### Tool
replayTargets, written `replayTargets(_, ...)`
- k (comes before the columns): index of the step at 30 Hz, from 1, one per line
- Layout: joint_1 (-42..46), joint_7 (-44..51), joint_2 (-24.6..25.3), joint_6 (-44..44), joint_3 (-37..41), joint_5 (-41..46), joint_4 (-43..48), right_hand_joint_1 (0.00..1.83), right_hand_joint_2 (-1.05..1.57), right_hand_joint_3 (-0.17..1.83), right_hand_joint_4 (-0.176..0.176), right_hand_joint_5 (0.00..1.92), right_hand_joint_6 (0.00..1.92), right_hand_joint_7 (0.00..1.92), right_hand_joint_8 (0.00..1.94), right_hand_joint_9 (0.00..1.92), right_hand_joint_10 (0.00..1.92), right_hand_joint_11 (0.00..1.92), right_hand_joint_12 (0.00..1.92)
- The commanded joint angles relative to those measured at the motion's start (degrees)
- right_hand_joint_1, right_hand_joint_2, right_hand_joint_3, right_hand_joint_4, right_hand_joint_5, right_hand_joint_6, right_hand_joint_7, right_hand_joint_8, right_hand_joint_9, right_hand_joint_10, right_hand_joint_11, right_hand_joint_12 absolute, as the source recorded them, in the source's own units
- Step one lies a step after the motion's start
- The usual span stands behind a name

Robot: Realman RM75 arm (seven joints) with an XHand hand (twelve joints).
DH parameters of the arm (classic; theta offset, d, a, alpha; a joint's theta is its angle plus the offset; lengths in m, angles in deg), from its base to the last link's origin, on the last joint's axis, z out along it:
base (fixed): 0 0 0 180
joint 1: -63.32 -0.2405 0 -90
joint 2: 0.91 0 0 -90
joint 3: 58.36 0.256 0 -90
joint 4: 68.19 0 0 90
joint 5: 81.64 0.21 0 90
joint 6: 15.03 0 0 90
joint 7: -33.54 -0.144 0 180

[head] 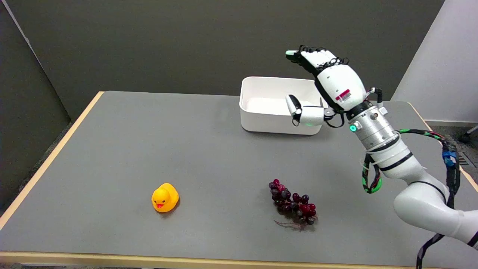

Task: Pick up the grape.

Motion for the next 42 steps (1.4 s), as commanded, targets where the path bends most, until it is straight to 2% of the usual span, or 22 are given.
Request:
replayTargets(1, 7.22, -1.13, -0.27, -6.9, 4.63, -2.87, -1.5, 0.56, 0.68, 0.99, -0.062, 0.23, 0.47, 0.33, 0.47, 0.27, 0.87, 0.18, 1.38)
replayTargets(9, 16.31, -4.15, 0.47, -11.11, 9.9, -2.21, 0.69, 0.52, 0.67, 0.98, -0.062, 0.23, 0.47, 0.33, 0.48, 0.27, 0.87, 0.18, 1.38)
replayTargets(13, 19.26, -9.13, 1.51, -14.11, 10.07, -2.01, 0.07, 0.47, 0.66, 0.96, -0.06, 0.23, 0.47, 0.33, 0.48, 0.27, 0.87, 0.18, 1.38)
replayTargets(19, 23.26, -9.28, 1.18, -18.16, 10.21, -2.62, 0.38, 0.43, 0.64, 0.94, -0.056, 0.23, 0.47, 0.33, 0.47, 0.27, 0.87, 0.18, 1.38)
replayTargets(23, 24.02, -9.35, 0.3, -18.35, 9.51, -2.71, 0.86, 0.42, 0.64, 0.84, -0.043, 0.25, 0.45, 0.36, 0.42, 0.26, 0.91, 0.17, 1.38)
replayTargets(29, 22.98, -12.05, -0.51, -17.06, 4.43, -3.82, 0.07, 0.35, 0.62, 0.82, -0.035, 0.25, 0.45, 0.36, 0.41, 0.25, 0.88, 0.16, 1.35)
replayTargets(36, 23.94, -12.23, -0.35, -20.71, -2.96, -5.29, -0.98, 0.34, 0.62, 0.82, -0.031, 0.25, 0.45, 0.36, 0.41, 0.24, 0.87, 0.15, 1.34)
replayTargets(42, 24.18, -11.51, -0.59, -27.24, -9.94, -7.91, -3.61, 0.33, 0.62, 0.82, -0.032, 0.25, 0.46, 0.36, 0.41, 0.24, 0.86, 0.14, 1.34)
